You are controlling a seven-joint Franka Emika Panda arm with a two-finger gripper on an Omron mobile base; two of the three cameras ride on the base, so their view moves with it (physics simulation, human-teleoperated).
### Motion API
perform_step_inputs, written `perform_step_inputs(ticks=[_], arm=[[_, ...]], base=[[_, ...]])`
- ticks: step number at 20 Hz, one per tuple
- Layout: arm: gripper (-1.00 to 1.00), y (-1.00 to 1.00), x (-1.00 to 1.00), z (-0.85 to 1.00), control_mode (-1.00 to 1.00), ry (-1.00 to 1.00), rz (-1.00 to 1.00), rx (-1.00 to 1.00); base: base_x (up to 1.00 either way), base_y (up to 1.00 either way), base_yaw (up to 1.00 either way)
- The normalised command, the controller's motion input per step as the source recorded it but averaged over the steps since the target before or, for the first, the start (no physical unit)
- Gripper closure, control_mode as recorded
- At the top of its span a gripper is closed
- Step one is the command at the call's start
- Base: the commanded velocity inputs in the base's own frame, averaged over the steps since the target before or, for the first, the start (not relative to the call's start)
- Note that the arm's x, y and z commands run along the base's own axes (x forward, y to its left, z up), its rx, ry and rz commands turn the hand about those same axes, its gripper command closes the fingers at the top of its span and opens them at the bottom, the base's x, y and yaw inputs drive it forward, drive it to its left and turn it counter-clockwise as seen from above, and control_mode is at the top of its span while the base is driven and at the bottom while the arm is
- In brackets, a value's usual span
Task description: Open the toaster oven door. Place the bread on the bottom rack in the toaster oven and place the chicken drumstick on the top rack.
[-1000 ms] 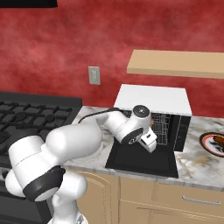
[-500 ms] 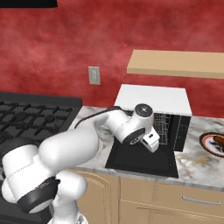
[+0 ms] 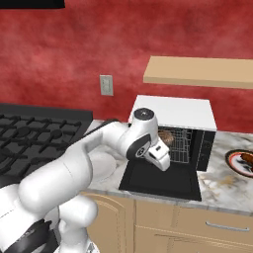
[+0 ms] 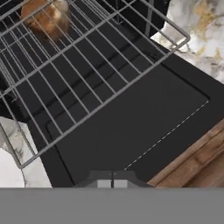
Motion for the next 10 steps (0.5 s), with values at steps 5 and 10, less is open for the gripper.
perform_step_inputs(ticks=[5, 10], arm=[[1.0, 0.4, -0.26, 0.0, -1.0, 0.16, 0.12, -0.1], [-1.0, 0.33, -0.31, 0.0, -1.0, 0.11, 0.13, 0.01]], base=[[0.0, 0.0, 0.0], [0.0, 0.0, 0.0]])
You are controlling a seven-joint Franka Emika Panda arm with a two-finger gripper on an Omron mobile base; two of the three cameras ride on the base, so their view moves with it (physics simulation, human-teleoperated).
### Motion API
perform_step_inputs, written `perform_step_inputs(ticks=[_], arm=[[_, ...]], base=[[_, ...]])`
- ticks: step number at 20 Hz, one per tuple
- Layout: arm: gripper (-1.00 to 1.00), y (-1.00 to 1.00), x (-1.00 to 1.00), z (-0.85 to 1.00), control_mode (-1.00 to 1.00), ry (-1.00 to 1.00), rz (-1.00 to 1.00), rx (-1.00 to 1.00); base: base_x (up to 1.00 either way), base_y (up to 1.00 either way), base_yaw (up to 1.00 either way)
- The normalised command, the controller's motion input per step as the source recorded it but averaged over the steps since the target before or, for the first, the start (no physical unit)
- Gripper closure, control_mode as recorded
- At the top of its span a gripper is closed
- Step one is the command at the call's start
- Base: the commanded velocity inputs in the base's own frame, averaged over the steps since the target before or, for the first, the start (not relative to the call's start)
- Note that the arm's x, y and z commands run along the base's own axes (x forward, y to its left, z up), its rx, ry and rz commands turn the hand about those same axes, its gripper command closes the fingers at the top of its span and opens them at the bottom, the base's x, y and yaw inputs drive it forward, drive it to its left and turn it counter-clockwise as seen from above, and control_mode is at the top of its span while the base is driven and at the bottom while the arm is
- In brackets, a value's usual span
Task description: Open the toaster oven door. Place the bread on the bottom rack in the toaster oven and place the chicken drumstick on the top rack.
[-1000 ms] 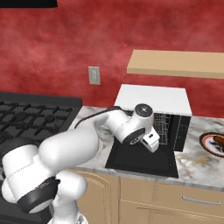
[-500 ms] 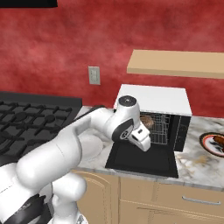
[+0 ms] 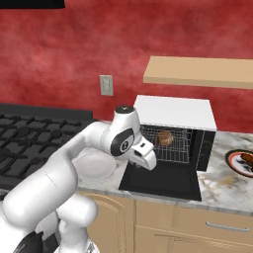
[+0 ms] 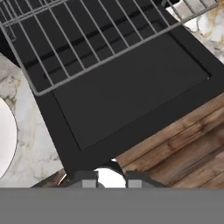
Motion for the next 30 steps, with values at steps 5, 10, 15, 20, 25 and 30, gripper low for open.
perform_step_inputs(ticks=[5, 10, 15, 20, 25, 30], arm=[[-1.0, 0.26, -0.13, 0.04, -1.0, 0.14, 0.06, 0.04], [-1.0, 0.0, 0.0, 0.0, -1.0, 0.0, 0.0, 0.03], [-1.0, 0.0, 0.0, 0.0, -1.0, 0.0, 0.0, 0.0], [-1.0, 0.0, 0.0, 0.0, -1.0, 0.0, 0.0, 0.0], [-1.0, 0.0, 0.0, 0.0, -1.0, 0.0, 0.0, 0.0], [-1.0, 0.0, 0.0, 0.0, -1.0, 0.0, 0.0, 0.0]], base=[[0.0, 0.0, 0.0], [0.0, 0.0, 0.0], [0.0, 0.0, 0.0], [0.0, 0.0, 0.0], [0.0, 0.0, 0.0], [0.0, 0.0, 0.0]])
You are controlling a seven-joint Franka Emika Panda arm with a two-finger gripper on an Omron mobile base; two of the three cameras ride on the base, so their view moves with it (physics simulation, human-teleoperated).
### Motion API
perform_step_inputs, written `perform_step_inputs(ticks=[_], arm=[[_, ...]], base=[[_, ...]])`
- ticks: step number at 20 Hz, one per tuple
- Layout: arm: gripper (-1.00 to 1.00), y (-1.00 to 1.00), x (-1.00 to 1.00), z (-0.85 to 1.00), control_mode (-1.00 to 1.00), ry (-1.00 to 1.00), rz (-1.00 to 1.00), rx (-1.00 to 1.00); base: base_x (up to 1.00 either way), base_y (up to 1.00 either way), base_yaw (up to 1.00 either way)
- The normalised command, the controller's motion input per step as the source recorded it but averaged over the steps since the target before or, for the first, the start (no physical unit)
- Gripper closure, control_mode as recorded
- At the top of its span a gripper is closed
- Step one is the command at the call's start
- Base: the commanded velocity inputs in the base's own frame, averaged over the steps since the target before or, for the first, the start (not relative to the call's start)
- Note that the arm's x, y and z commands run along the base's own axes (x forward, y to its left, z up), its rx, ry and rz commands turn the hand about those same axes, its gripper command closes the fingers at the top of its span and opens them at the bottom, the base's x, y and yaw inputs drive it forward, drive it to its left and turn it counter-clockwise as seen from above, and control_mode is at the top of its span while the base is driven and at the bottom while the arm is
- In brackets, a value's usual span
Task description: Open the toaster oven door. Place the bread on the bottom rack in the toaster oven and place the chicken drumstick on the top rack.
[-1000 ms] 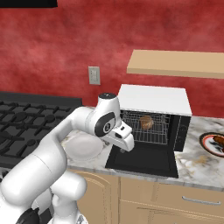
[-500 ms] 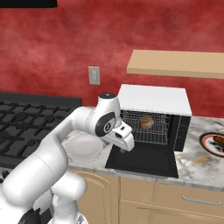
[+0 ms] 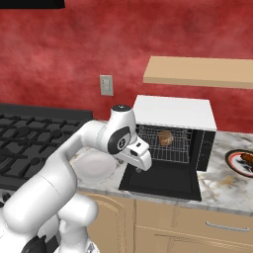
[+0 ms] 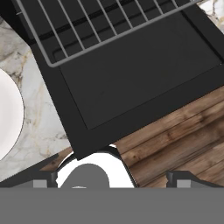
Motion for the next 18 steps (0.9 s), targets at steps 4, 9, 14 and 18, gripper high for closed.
perform_step_inputs(ticks=[4, 9, 14, 18], arm=[[-1.0, 0.0, 0.0, 0.0, -1.0, 0.0, 0.0, 0.0], [-1.0, 0.0, 0.0, 0.0, 1.0, 0.0, 0.0, 0.0], [-1.0, 0.0, 0.0, 0.0, 1.0, 0.0, 0.0, 0.0], [-1.0, 0.0, 0.0, 0.0, 1.0, 0.0, 0.0, 0.0]], base=[[0.0, 0.0, 0.0], [0.0, 0.0, 0.0], [0.0, 0.0, 0.0], [-0.07, -0.01, 0.0]])
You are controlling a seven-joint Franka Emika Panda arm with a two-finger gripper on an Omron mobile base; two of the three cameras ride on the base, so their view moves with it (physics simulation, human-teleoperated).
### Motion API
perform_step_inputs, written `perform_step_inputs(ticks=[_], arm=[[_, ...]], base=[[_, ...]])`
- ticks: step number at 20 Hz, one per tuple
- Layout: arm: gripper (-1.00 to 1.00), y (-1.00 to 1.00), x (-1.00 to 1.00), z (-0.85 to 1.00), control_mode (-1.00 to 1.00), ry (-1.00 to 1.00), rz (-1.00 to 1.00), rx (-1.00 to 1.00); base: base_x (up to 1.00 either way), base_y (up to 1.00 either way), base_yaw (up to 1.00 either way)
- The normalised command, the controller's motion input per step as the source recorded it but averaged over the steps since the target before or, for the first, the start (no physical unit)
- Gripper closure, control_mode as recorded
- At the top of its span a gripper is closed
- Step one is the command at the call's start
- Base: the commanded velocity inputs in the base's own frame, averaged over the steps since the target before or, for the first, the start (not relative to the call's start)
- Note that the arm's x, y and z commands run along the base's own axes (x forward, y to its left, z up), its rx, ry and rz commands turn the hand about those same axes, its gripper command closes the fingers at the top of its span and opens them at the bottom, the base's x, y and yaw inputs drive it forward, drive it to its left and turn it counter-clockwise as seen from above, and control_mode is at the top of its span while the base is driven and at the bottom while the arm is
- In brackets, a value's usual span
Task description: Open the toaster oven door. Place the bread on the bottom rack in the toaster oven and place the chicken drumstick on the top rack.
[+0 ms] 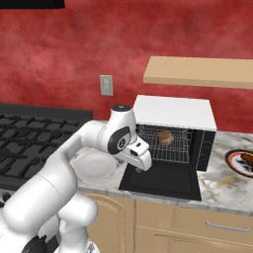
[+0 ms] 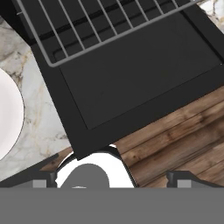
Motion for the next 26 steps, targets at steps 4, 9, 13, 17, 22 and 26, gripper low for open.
perform_step_inputs(ticks=[4, 9, 13, 17, 22, 26], arm=[[-1.0, 0.0, 0.0, 0.0, 1.0, 0.0, 0.0, 0.0], [-1.0, 0.0, 0.0, 0.0, 1.0, 0.0, 0.0, 0.0], [-1.0, 0.0, 0.0, 0.0, 1.0, 0.0, 0.0, 0.0], [-1.0, 0.0, 0.0, 0.0, 1.0, 0.0, 0.0, 0.0], [-1.0, 0.0, 0.0, 0.0, 1.0, 0.0, 0.0, 0.0], [-1.0, 0.0, 0.0, 0.0, 1.0, 0.0, 0.0, 0.0]], base=[[-0.35, -0.21, -0.03], [-0.08, -0.4, -0.09], [0.08, -0.55, -0.05], [0.04, -0.65, -0.05], [0.14, -0.7, -0.03], [0.24, -0.63, -0.05]])
